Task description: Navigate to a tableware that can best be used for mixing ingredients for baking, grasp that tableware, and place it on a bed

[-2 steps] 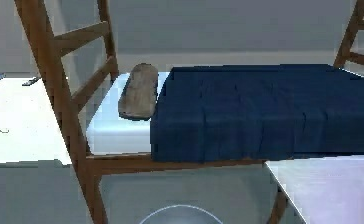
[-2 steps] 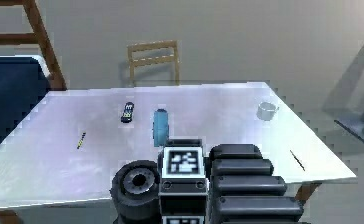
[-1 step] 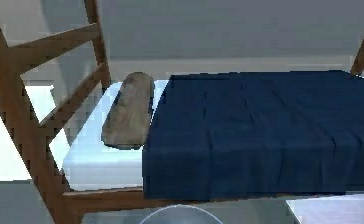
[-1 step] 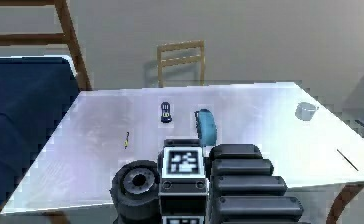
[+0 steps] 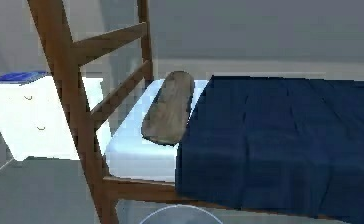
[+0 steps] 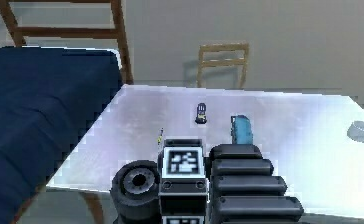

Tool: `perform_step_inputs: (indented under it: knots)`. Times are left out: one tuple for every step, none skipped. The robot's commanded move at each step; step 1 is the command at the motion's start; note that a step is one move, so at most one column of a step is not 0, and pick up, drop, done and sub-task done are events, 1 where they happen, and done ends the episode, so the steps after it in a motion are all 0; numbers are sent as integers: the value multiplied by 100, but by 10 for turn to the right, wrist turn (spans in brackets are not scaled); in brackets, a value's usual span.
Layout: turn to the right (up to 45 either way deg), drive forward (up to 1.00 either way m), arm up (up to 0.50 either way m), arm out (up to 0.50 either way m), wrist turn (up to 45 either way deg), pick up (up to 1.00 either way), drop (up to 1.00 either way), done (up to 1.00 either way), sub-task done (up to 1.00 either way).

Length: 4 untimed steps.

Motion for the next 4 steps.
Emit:
perform_step_inputs:
  knots:
    - [0,45,0,0,0,0,0,0,0]
    - [450,0,0,0,0,0,0,0,0]
    - [90,0,0,0,0,0,0,0,0]
    - [-450,0,0,0,0,0,0,0,0]
